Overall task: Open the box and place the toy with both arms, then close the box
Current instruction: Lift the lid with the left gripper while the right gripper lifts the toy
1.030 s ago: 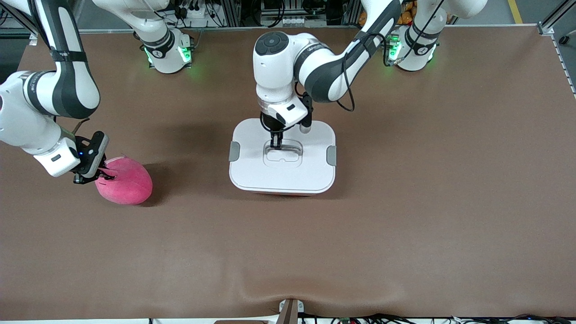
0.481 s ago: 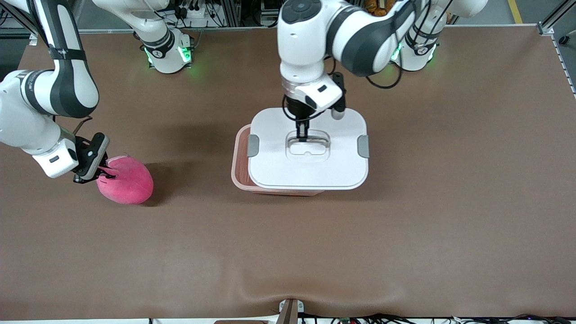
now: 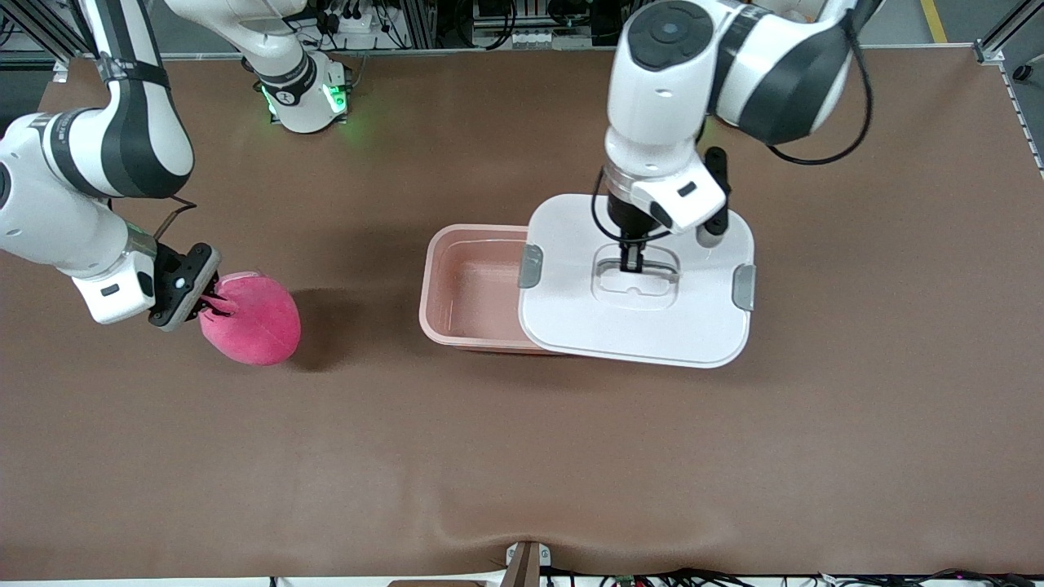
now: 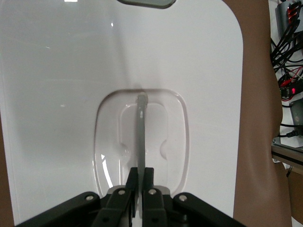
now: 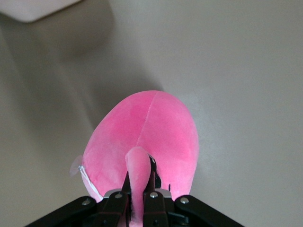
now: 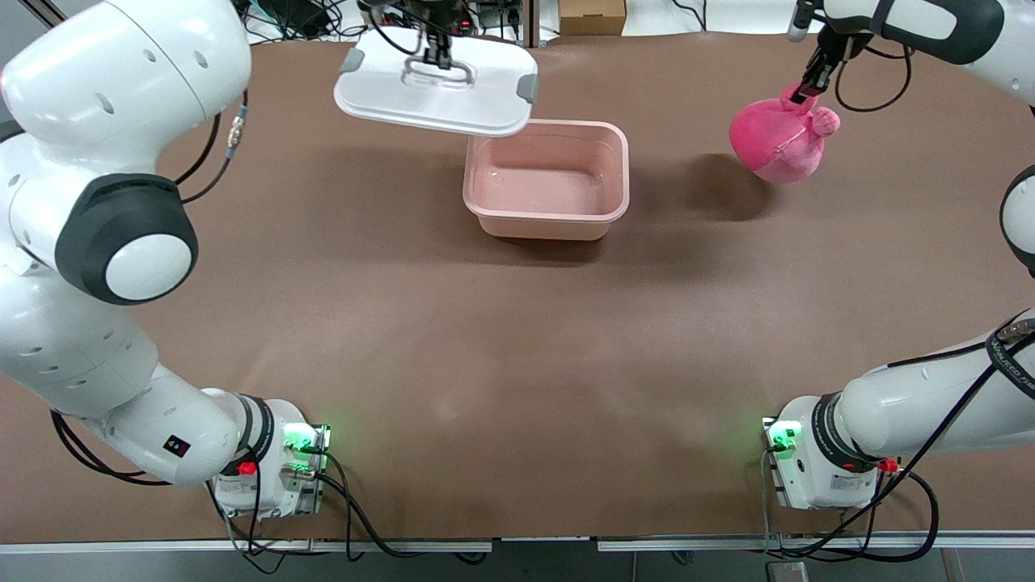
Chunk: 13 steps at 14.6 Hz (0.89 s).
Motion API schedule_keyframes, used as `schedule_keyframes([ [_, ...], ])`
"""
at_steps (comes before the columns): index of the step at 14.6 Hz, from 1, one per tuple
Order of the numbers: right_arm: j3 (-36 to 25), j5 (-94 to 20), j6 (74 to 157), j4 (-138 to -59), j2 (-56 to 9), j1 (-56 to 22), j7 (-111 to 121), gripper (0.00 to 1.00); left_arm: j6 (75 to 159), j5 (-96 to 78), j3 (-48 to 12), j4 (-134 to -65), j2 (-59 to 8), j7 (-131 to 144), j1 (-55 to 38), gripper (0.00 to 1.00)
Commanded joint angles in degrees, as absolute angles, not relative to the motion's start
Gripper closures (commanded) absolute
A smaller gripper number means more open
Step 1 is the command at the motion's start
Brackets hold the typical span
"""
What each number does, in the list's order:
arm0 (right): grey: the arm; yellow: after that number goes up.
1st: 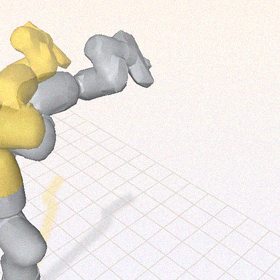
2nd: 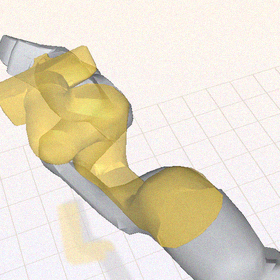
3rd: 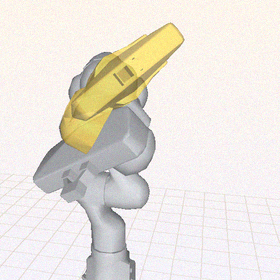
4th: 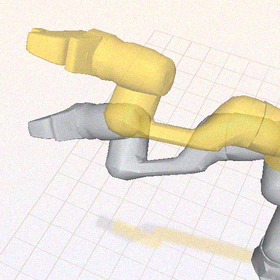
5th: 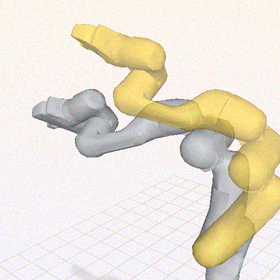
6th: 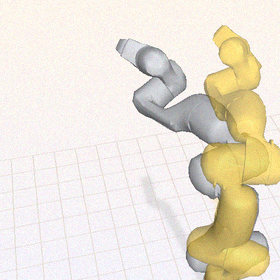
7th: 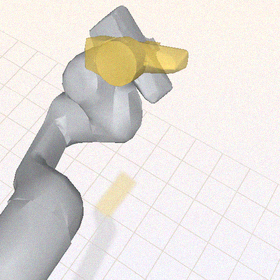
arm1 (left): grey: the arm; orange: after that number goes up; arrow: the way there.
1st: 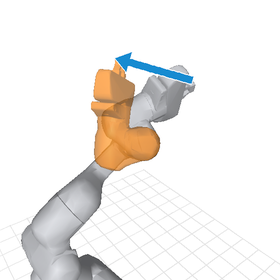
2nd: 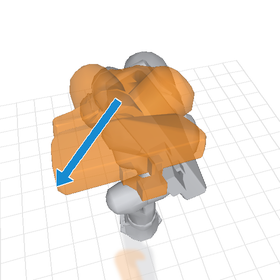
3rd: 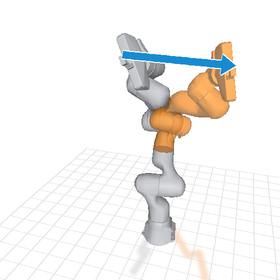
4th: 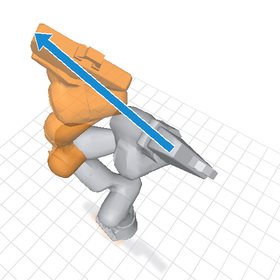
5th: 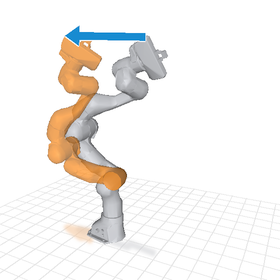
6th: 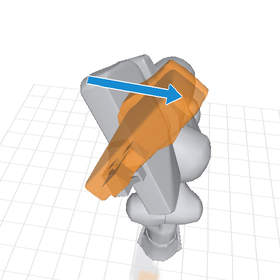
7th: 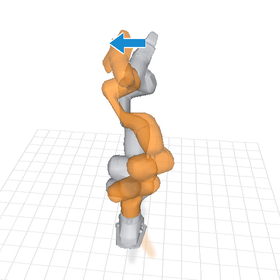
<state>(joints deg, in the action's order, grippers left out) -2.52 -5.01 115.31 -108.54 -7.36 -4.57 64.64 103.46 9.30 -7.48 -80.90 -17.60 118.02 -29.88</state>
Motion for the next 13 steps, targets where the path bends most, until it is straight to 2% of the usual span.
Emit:
schedule_keyframes([
  [1,-2.72,-5.62,112.24,-106.18,-6.59,-6.67,57.24,1.0,102.83,8.17,-7.82,-83.4,-14.94,112.61,-26.73,1.0],
  [5,-2.72,-5.62,108.55,-101.87,-6.59,-9.83,46.26,1.0,102.83,8.09,-7.82,-84.72,-14.24,108.73,-21.98,1.0],
  [13,-2.64,-5.45,108.19,-97.12,-6.68,-17.66,22.18,1.0,100.63,5.98,-7.82,-88.41,-13.71,97.31,-13.54,1.0],
])
